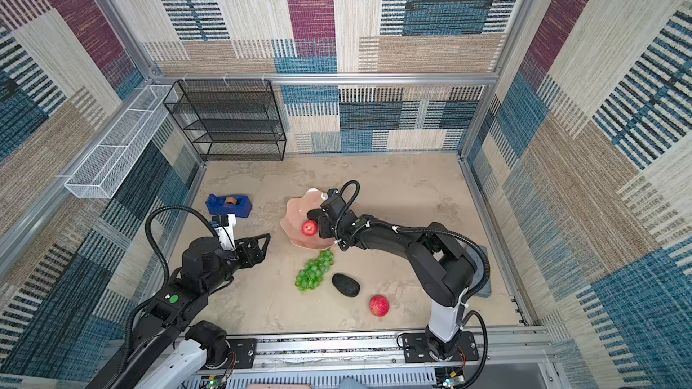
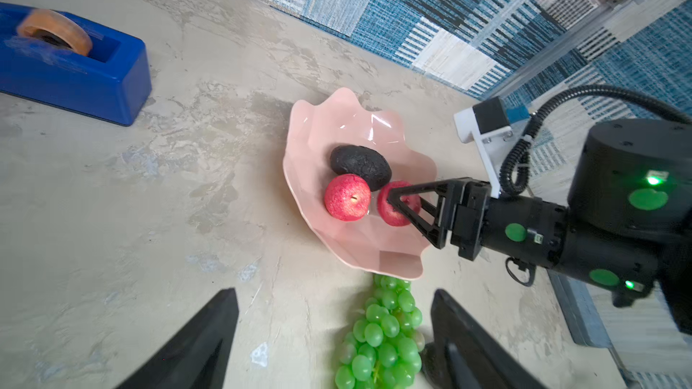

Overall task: Place and organize the fake fruits in the fruit bowl
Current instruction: 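Grasp a red apple with the right gripper and drop it into the bowl, then reach the left gripper to the remaining avocado and grasp it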

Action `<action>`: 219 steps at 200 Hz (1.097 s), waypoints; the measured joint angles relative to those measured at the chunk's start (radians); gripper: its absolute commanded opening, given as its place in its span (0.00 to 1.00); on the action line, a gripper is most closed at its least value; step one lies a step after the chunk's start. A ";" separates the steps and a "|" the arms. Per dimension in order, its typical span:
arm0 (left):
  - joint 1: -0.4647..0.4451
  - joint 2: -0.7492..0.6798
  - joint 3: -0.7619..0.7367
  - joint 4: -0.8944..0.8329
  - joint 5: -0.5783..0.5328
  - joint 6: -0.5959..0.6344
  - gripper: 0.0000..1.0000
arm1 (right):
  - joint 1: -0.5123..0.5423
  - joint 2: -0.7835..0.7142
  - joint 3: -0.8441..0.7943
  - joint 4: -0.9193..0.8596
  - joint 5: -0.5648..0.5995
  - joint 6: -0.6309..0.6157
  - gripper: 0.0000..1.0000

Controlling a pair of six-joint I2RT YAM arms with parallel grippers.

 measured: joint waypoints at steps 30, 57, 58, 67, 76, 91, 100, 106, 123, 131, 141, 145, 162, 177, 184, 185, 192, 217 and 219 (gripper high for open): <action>0.000 0.026 0.004 0.019 0.071 0.013 0.83 | -0.005 -0.066 -0.002 -0.003 0.011 0.007 0.77; 0.000 0.090 0.023 0.047 0.164 0.024 0.79 | -0.015 -0.171 -0.049 0.000 0.044 0.011 0.85; 0.000 0.093 0.023 0.047 0.169 0.024 0.79 | -0.016 -0.174 -0.051 -0.001 0.045 0.012 0.86; -0.002 0.129 0.035 0.056 0.209 0.027 0.78 | -0.023 -0.218 -0.077 -0.004 0.056 0.012 0.91; -0.012 0.172 0.049 0.063 0.252 0.027 0.77 | -0.034 -0.269 -0.110 -0.002 0.072 0.013 0.96; -0.063 0.231 0.055 0.062 0.300 0.024 0.76 | -0.059 -0.356 -0.168 -0.003 0.098 0.016 1.00; -0.112 0.259 0.055 0.056 0.314 0.022 0.76 | -0.074 -0.401 -0.200 -0.003 0.114 0.016 1.00; -0.162 0.278 0.056 0.047 0.312 0.018 0.76 | -0.088 -0.428 -0.223 0.000 0.121 0.016 1.00; -0.301 0.328 0.077 0.026 0.303 0.004 0.76 | -0.125 -0.496 -0.282 -0.005 0.134 0.016 1.00; -0.354 0.352 0.091 0.016 0.299 -0.011 0.76 | -0.145 -0.522 -0.306 -0.006 0.139 0.016 1.00; -0.406 0.385 0.107 0.006 0.270 -0.036 0.76 | -0.165 -0.546 -0.329 -0.006 0.140 0.019 1.00; -0.423 0.397 0.111 0.002 0.259 -0.041 0.76 | -0.173 -0.554 -0.337 -0.007 0.140 0.019 1.00; -0.494 0.457 0.134 -0.014 0.228 -0.082 0.77 | -0.203 -0.584 -0.359 -0.013 0.138 0.019 1.00; -0.546 0.517 0.163 -0.021 0.199 -0.114 0.77 | -0.224 -0.612 -0.374 -0.013 0.138 0.019 1.00; -0.571 0.554 0.181 -0.029 0.196 -0.130 0.77 | -0.232 -0.625 -0.383 -0.013 0.138 0.018 1.00; -0.574 0.557 0.183 -0.029 0.195 -0.132 0.78 | -0.234 -0.628 -0.384 -0.013 0.138 0.018 1.00; -0.598 0.595 0.203 -0.035 0.182 -0.146 0.78 | -0.242 -0.640 -0.393 -0.013 0.137 0.018 1.00; -0.655 0.721 0.255 -0.041 0.148 -0.198 0.79 | -0.264 -0.681 -0.427 -0.013 0.127 0.014 1.00; -0.656 0.727 0.257 -0.041 0.148 -0.201 0.79 | -0.266 -0.684 -0.429 -0.013 0.124 0.014 1.00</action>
